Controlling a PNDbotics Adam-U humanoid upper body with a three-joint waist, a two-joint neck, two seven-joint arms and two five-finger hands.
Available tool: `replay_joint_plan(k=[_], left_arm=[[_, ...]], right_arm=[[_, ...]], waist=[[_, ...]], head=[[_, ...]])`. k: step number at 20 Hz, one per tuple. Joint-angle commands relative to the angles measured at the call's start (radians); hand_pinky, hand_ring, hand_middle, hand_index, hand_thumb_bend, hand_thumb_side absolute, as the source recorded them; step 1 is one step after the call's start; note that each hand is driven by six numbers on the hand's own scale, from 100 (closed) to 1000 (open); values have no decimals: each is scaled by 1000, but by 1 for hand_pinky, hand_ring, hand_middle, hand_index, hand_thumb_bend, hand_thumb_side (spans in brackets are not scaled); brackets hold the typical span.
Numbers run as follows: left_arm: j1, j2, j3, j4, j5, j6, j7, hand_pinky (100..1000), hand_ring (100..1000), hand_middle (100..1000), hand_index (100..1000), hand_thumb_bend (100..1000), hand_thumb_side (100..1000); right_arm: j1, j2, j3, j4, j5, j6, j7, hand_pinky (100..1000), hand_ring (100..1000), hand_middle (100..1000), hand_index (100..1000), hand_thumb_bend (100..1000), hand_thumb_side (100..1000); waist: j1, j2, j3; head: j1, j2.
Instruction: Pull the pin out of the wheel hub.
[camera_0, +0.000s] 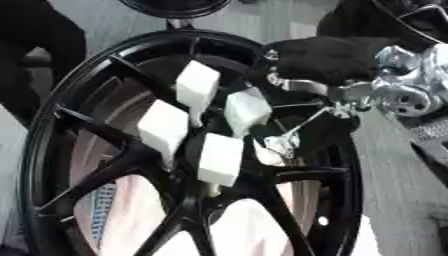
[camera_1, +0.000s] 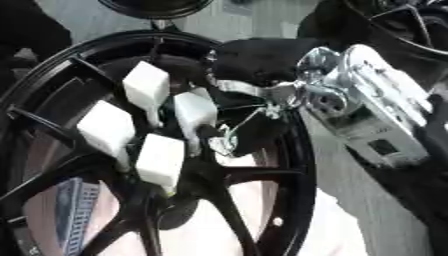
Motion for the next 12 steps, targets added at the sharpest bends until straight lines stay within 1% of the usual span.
replay_joint_plan(k=[1,4,8,12], left_arm=[[-7,13,12,-14,1,0,1,749,641,610,743,100,444],[-4,11,14,-14,1,0,2,749,641,610,742,100,446],[-2,11,15,-14,1,0,2,749,641,611,742,100,447],[2,8,16,-14,0,0,2,750,641,611,741,100,449]], right_arm=[[-13,-18,-14,-6,2,15,-22,977,686,419,566,100,462],[-7,-17,-14,-6,10,47,-39,962,651,349,505,100,460],[-8,-17,-21,-6,-1,91,-73,934,607,274,433,100,404],[-17,-24,-31,-6,-23,122,-102,952,601,257,414,100,422]], waist=[[9,-23,2],[7,-25,2],[5,-32,2],[4,-45,1]], head=[[-6,-11],[-10,-9],[-14,-9],[-26,-11]])
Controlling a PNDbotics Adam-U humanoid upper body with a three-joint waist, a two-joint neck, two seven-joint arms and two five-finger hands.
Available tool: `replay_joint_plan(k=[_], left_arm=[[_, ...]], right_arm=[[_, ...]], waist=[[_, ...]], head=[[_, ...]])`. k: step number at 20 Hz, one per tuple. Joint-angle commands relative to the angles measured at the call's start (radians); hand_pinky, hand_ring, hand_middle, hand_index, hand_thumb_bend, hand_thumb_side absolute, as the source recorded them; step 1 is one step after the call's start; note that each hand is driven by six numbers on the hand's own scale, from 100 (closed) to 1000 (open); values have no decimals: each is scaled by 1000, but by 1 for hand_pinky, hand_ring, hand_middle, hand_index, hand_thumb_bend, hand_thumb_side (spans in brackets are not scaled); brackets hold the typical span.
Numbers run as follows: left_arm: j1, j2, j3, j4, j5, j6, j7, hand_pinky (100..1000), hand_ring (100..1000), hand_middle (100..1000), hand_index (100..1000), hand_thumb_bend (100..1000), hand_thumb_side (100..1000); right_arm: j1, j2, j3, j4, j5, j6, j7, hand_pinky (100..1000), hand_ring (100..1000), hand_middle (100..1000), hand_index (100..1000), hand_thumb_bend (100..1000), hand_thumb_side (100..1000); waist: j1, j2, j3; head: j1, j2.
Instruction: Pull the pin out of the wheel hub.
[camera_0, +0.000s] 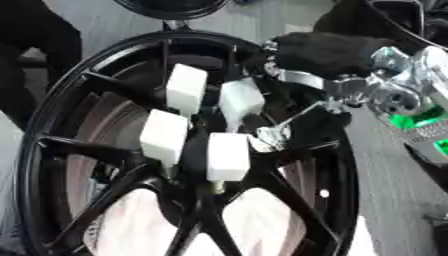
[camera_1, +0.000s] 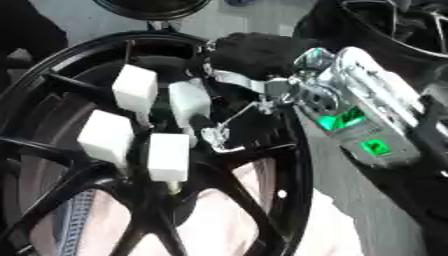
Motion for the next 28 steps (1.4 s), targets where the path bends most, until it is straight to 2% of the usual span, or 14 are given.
replay_joint_plan(k=[1,8,13,17,25,28], left_arm=[[2,14,15,-14,0,-1,3,750,641,611,741,100,449],[8,11,18,-14,1,0,4,750,640,611,741,100,448],[15,4,23,-14,2,1,8,751,640,611,741,100,446],[20,1,26,-14,2,0,10,751,640,611,741,100,444],[18,-3,29,-14,3,0,14,752,640,611,741,100,443],[22,-3,34,-14,2,-1,19,751,640,611,741,100,443]], right_arm=[[-24,-27,-28,-6,-11,20,-18,953,598,252,408,100,418],[-38,-42,-58,-6,-11,26,-26,977,591,242,397,100,432],[-44,-59,-94,-6,-12,35,-31,990,590,241,396,100,448],[-43,-80,-132,-6,-40,54,-45,971,585,236,395,100,386],[4,-156,-246,-6,-148,157,-156,849,572,224,393,100,249],[53,-227,-314,0,-191,205,-214,840,573,226,396,100,235]], waist=[[11,-31,-1],[15,-55,-8],[20,-83,-14],[23,-99,-20],[25,-113,-26],[23,-117,-40]], head=[[-13,-13],[-21,-16],[-22,-25],[-18,-26],[-5,-17],[1,-21]])
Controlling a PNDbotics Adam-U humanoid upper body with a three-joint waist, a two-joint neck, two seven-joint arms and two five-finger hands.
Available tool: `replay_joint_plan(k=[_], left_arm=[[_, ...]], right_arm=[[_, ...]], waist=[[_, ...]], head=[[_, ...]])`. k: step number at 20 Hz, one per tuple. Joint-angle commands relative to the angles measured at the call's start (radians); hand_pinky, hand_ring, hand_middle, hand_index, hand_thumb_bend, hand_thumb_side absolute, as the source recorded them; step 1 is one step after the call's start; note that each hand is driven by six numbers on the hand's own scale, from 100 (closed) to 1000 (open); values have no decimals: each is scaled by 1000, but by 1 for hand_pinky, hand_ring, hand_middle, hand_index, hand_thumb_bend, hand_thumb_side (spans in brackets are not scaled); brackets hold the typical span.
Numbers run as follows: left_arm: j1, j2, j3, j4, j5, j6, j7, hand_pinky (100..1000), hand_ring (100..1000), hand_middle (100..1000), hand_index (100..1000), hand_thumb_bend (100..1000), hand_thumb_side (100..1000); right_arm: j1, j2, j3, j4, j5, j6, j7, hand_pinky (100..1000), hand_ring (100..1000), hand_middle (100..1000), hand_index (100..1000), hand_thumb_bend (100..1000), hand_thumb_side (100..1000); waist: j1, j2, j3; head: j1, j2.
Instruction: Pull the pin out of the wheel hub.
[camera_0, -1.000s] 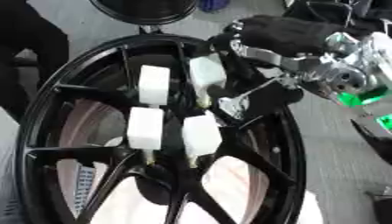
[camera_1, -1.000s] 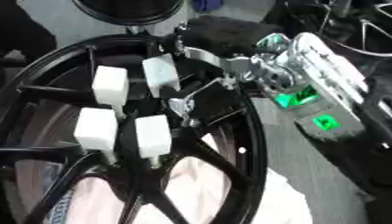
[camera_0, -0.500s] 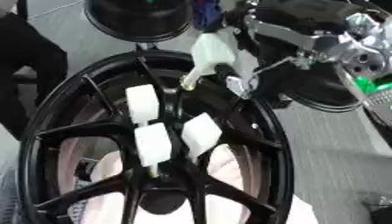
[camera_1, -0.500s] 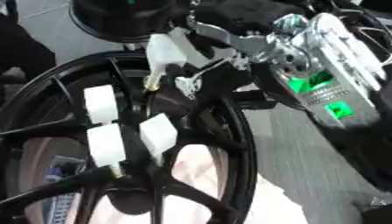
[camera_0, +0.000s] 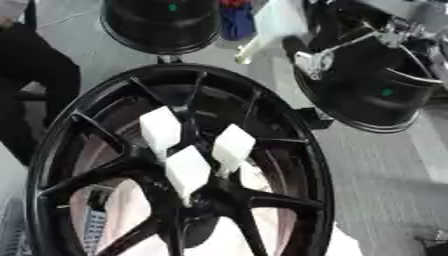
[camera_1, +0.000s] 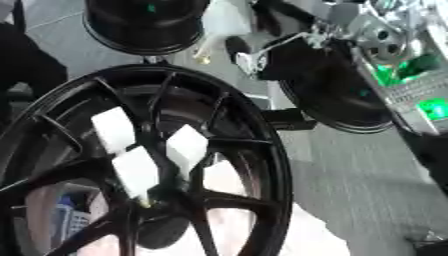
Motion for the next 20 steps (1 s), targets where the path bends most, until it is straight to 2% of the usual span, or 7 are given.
replay_joint_plan(k=[1,5,8,11,15,18,20], left_arm=[[-2,16,16,-14,-1,-2,9,751,640,611,741,100,443],[2,23,20,-14,-4,-4,13,751,640,611,741,100,440],[7,26,28,-14,-9,-6,21,751,639,611,741,100,438],[17,27,34,-14,-13,-7,29,751,639,611,741,100,434],[22,26,39,-14,-18,-11,35,751,639,611,741,100,432],[28,23,44,-14,-21,-12,40,751,639,611,741,100,432],[30,20,47,-14,-22,-13,44,751,639,611,741,100,431]], right_arm=[[29,-112,-85,4,-51,45,-62,840,573,226,397,100,233],[175,-287,-199,56,-125,100,-161,886,587,237,410,100,260],[363,-427,-305,107,-174,146,-254,926,600,258,428,100,304],[571,-499,-393,171,-206,196,-330,981,613,272,439,100,376],[804,-477,-489,216,-230,233,-422,967,619,282,450,100,367],[966,-390,-570,183,-237,243,-502,940,634,305,474,100,342],[1070,-312,-616,137,-236,251,-547,925,681,410,567,100,316]], waist=[[10,-23,-9],[7,-24,-32],[11,-18,-57],[18,-12,-88],[28,-6,-116],[34,-2,-132],[38,1,-137]], head=[[7,-8],[28,-6],[57,-1],[89,11],[116,25],[129,37],[135,40]])
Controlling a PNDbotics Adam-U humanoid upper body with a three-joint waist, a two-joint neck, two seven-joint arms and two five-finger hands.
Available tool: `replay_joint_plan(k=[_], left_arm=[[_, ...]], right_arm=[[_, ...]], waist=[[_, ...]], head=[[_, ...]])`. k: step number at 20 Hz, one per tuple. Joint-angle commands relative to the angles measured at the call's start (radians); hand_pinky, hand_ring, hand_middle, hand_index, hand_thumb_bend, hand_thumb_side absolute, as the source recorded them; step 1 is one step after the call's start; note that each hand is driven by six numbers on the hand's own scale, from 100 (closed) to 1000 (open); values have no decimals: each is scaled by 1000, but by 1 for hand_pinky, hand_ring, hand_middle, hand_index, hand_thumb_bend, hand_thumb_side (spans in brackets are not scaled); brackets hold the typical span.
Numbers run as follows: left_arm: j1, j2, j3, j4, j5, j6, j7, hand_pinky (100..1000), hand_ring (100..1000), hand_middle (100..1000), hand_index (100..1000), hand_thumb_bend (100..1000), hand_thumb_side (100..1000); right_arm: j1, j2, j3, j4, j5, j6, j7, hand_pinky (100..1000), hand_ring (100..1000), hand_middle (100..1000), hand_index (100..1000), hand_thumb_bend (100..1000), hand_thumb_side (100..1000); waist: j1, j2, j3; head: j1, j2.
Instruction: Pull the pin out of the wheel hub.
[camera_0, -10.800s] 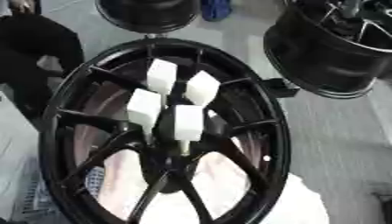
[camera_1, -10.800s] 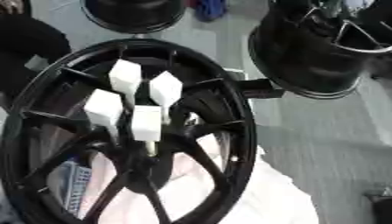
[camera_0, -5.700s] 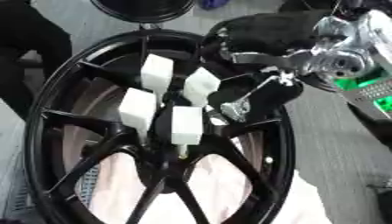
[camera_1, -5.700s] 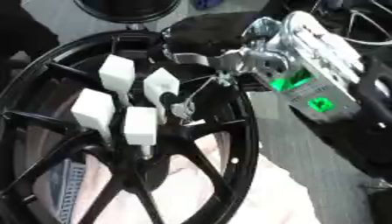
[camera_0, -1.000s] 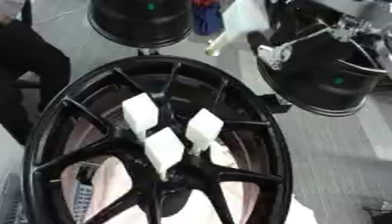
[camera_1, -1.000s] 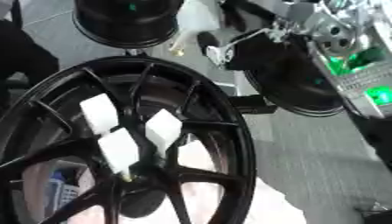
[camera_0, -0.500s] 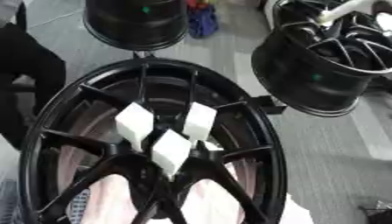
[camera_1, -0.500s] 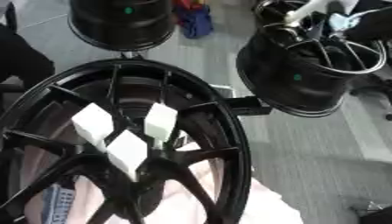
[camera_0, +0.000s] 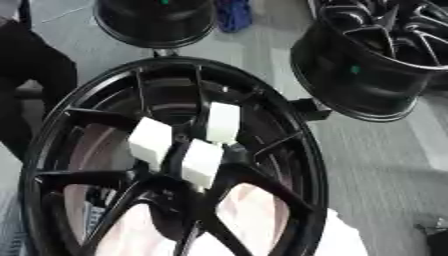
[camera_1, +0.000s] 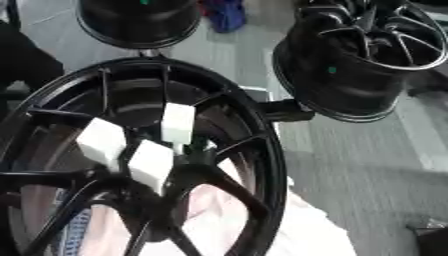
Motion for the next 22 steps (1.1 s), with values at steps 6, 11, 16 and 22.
replay_joint_plan(k=[6,11,16,22], left_arm=[[-5,17,16,-14,-7,-4,9,751,639,611,741,100,428],[-2,16,17,-14,-6,-4,11,751,638,611,741,100,426],[-1,13,17,-14,-5,-3,12,751,638,611,740,100,426],[2,12,18,-14,-6,-4,14,751,638,611,740,100,422]], right_arm=[[241,255,-152,-175,10,12,-16,961,906,886,885,100,248],[274,309,-196,-185,42,26,11,950,913,899,894,100,221],[266,316,-216,-187,57,21,-14,931,901,883,888,100,201],[241,303,-229,-187,52,57,-132,847,815,757,835,100,132]], waist=[[16,-4,-7],[22,-4,-18],[24,-6,-24],[26,-9,-24]], head=[[17,13],[28,20],[27,29],[26,34]])
